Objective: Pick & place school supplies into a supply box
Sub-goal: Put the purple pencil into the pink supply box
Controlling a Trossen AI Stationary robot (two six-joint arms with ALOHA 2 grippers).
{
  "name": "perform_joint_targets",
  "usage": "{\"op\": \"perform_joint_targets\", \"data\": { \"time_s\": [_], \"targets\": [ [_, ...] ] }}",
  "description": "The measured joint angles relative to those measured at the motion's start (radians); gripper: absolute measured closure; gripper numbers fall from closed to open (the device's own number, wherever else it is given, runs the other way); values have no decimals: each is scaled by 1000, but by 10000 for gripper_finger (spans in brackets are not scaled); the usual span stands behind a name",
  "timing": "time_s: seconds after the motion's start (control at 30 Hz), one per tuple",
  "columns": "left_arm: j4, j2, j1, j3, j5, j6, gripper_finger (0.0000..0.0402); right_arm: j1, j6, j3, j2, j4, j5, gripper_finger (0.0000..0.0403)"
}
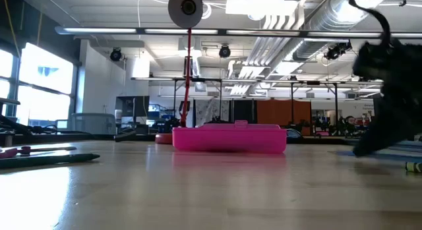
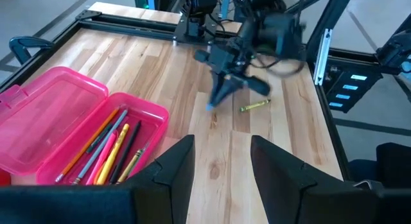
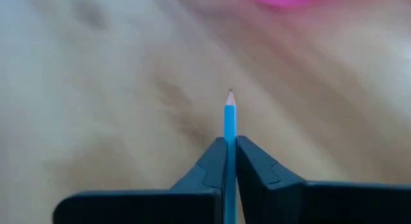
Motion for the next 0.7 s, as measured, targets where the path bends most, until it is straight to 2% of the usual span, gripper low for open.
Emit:
{"op": "perform_joint_targets", "data": {
  "time_s": [0.13, 0.27, 0.33, 0.47, 0.7],
  "targets": [
    [-1, 0, 0, 0, 1, 2, 218, -29, -263, 0, -45, 283, 4, 395],
    [-5, 0, 0, 0, 0, 6, 218, -102, -646, 1, -89, 556, 42, 400],
    [-5, 0, 0, 0, -5, 6, 218, -170, -843, 2, -99, 680, 27, 400],
    [-4, 0, 0, 0, -23, 6, 218, -371, -1105, 10, -99, 822, -111, 401],
    [6, 0, 0, 0, -27, 6, 218, -701, -1277, 146, -26, 770, -398, 402]
  ]
}}
